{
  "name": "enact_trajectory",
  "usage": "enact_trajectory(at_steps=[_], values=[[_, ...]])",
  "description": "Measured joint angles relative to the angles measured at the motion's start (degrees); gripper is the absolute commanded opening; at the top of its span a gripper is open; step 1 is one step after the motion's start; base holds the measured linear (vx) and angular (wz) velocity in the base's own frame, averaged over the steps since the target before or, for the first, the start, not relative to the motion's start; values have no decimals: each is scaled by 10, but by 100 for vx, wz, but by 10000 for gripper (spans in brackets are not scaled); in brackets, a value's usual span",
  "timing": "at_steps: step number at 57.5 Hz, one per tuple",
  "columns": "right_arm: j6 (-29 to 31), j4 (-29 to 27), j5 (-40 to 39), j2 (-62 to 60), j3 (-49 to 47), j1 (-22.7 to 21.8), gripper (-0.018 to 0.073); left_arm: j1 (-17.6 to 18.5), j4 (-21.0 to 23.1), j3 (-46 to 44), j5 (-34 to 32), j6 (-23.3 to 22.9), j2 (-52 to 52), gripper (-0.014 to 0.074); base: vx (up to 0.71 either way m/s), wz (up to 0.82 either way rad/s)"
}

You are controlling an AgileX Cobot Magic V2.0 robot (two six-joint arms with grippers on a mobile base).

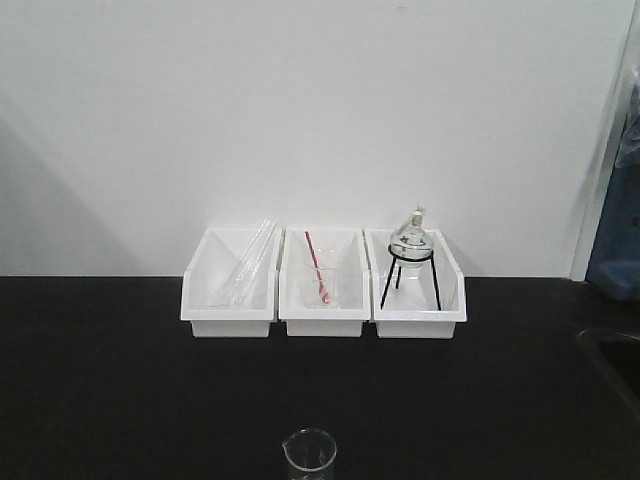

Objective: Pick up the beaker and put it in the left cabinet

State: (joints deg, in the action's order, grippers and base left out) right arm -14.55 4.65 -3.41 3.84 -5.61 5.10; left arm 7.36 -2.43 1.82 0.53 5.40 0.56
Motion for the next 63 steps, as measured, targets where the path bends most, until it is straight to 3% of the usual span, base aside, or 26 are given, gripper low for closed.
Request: enact_trajectory(at_steps=[17, 29, 38, 47, 56, 63], values=[[0, 0, -10, 150, -68, 0, 512, 0, 0, 0, 0, 0, 0, 1, 0, 0], [0, 0, -19, 251, -69, 0, 519, 0, 0, 0, 0, 0, 0, 1, 0, 0], [0, 6, -89, 331, -69, 0, 519, 0, 0, 0, 0, 0, 0, 1, 0, 0], [0, 115, -224, 441, -70, 0, 519, 0, 0, 0, 0, 0, 0, 1, 0, 0], [0, 306, -352, 573, -102, -1, 519, 0, 0, 0, 0, 0, 0, 1, 0, 0], [-3, 374, -405, 677, -145, 8, 526, 0, 0, 0, 0, 0, 0, 1, 0, 0]])
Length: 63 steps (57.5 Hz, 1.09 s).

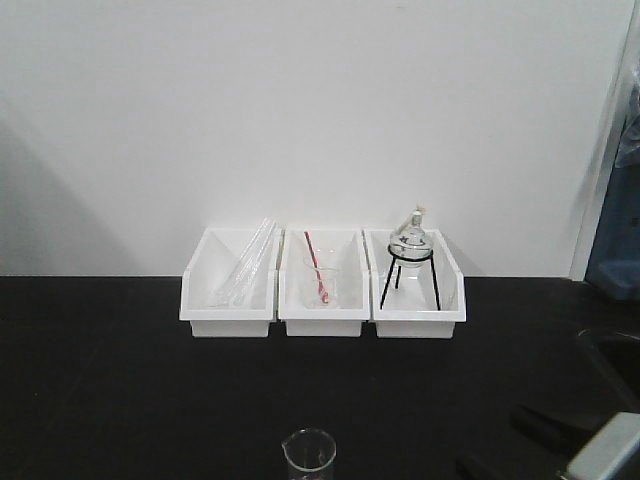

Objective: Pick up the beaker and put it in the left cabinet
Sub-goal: 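Lower the right gripper around the clear glass beaker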

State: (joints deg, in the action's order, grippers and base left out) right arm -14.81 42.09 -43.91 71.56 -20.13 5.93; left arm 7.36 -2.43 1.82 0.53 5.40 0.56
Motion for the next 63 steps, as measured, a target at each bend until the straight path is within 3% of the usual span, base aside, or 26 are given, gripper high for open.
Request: enact_trajectory(at_steps=[11, 20, 30, 47, 63], values=[[2, 5, -5, 132, -78, 70, 552, 0, 0, 0, 0, 0, 0, 1, 0, 0], [10, -40, 24, 233, -134, 124, 584, 0, 0, 0, 0, 0, 0, 1, 0, 0], [10, -96, 30, 308, -171, 147, 606, 0, 0, 0, 0, 0, 0, 1, 0, 0], [12, -101, 7, 385, -219, 193, 606, 0, 0, 0, 0, 0, 0, 1, 0, 0], [12, -123, 5, 440, -269, 199, 599, 0, 0, 0, 0, 0, 0, 1, 0, 0]])
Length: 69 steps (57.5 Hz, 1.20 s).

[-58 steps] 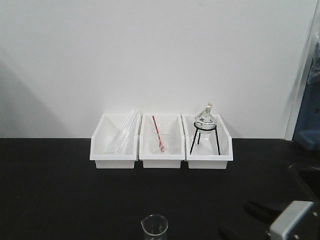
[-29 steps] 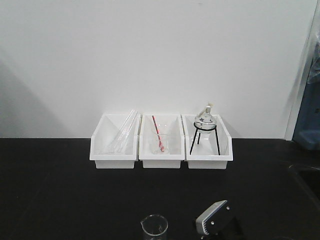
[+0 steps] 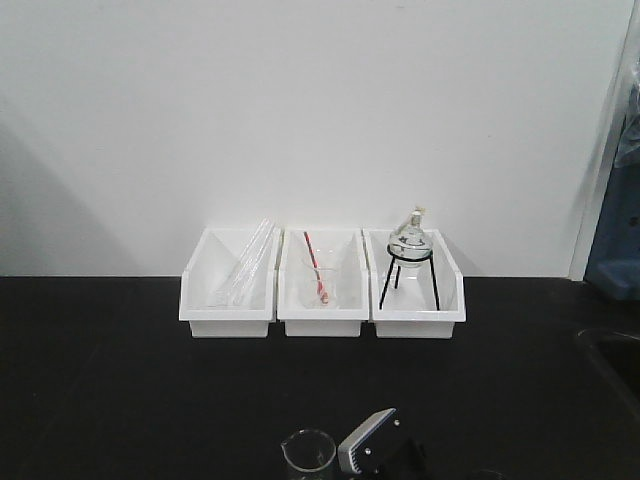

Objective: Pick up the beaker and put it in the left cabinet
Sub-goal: 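Lower the right gripper around the clear glass beaker, then close the right gripper on the beaker and lift it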

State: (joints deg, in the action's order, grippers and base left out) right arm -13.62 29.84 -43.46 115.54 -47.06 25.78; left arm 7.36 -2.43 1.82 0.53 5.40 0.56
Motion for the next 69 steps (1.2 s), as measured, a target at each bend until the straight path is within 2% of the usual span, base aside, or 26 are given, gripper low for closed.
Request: enact_trajectory(at_steps=[30, 39, 48, 53, 56, 64, 67, 69], values=[[-8, -7, -13, 78, -82, 0, 594, 0, 0, 0, 0, 0, 0, 1, 0, 0], [-9, -6, -19, 83, -87, 0, 558, 0, 0, 0, 0, 0, 0, 1, 0, 0], [-26, -6, -22, 83, -88, 0, 429, 0, 0, 0, 0, 0, 0, 1, 0, 0], [-55, -4, -20, 78, -88, 0, 323, 0, 0, 0, 0, 0, 0, 1, 0, 0], [-83, -4, -14, 68, -88, 0, 228, 0, 0, 0, 0, 0, 0, 1, 0, 0], [-108, -4, 8, 32, -88, 0, 40, 0, 0, 0, 0, 0, 0, 1, 0, 0], [-111, -4, 28, 12, -88, 0, -14, 0, 0, 0, 0, 0, 0, 1, 0, 0], [-111, -4, 40, 0, -88, 0, -15, 0, 0, 0, 0, 0, 0, 1, 0, 0]])
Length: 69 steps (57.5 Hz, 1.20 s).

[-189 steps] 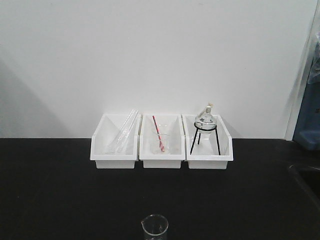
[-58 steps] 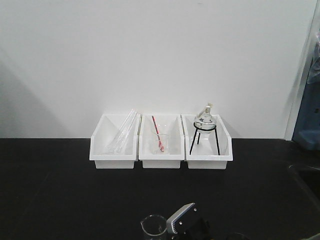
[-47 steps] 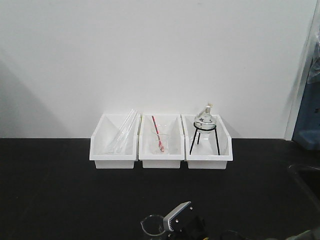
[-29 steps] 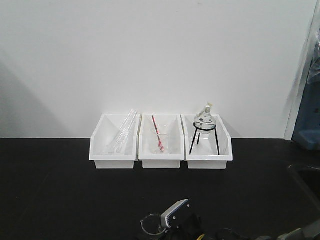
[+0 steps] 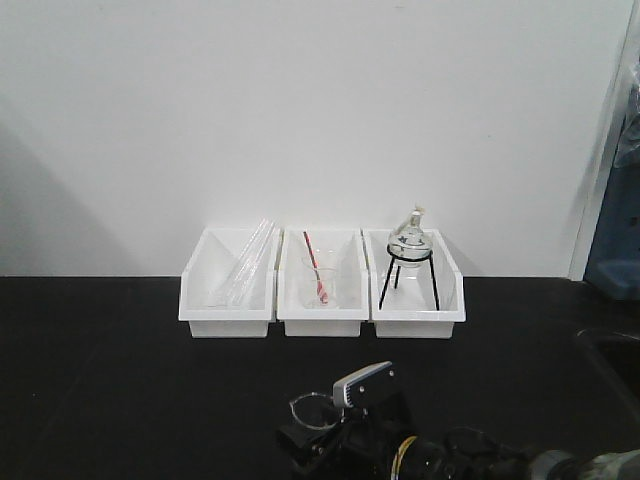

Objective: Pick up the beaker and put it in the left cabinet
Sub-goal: 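Close the right gripper on the beaker and lift it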

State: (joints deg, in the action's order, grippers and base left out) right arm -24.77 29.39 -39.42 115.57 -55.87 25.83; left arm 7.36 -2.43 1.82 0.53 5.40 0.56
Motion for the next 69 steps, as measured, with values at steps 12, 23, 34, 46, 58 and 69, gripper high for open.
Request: enact_trajectory(at_steps=[12, 23, 34, 46, 58, 69], values=[[-1, 0, 73, -104, 0, 0, -9, 0, 0, 0, 0, 0, 0, 1, 0, 0], [-26, 1, 140, -208, -18, 0, -6, 0, -1, 0, 0, 0, 0, 1, 0, 0], [-53, 0, 264, -262, -100, 5, -3, 0, -1, 0, 0, 0, 0, 1, 0, 0], [-56, -2, 335, -266, -156, 22, -3, 0, -1, 0, 0, 0, 0, 1, 0, 0], [-56, -4, 374, -255, -157, 52, -3, 0, -2, 0, 0, 0, 0, 1, 0, 0], [-56, -4, 379, -250, -157, 53, -3, 0, -2, 0, 0, 0, 0, 1, 0, 0]])
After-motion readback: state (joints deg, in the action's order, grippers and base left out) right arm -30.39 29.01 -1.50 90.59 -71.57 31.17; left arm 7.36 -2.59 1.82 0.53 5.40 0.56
